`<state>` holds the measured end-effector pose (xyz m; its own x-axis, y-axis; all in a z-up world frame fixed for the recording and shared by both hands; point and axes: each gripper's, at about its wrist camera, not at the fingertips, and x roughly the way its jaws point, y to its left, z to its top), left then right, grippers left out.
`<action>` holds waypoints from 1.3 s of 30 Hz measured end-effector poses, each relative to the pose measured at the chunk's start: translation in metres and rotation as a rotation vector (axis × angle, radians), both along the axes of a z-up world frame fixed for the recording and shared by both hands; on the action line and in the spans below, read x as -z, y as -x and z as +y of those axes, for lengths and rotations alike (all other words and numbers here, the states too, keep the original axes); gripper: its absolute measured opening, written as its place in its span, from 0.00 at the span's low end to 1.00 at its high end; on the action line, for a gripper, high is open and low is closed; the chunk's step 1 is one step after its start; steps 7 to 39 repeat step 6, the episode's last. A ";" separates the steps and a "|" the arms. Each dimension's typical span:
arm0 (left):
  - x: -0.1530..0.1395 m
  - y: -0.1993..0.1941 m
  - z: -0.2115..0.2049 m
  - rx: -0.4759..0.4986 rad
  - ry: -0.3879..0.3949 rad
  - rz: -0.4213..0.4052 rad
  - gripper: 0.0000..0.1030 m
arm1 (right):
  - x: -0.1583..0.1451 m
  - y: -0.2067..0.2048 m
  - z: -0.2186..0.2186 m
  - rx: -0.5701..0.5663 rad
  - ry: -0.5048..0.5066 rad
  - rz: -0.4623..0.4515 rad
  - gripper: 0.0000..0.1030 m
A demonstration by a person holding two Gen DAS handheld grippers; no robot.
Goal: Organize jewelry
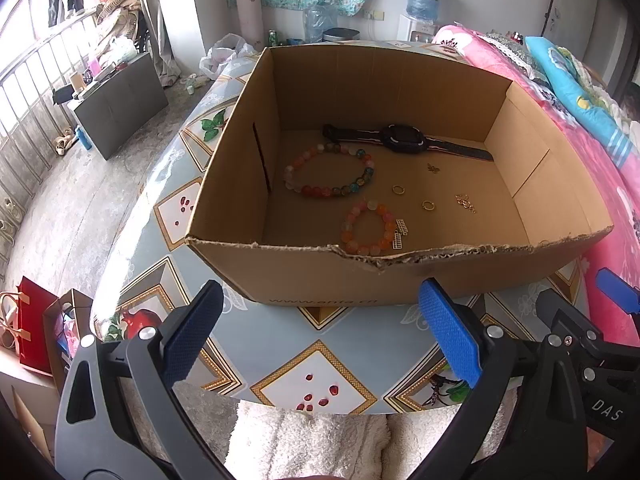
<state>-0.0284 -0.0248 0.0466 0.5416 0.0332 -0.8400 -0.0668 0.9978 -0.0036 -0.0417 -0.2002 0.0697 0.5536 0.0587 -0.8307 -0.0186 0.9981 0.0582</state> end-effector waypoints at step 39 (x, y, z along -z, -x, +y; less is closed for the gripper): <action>0.002 -0.001 -0.001 -0.003 0.008 0.016 0.92 | 0.003 -0.002 -0.001 0.003 0.001 0.004 0.94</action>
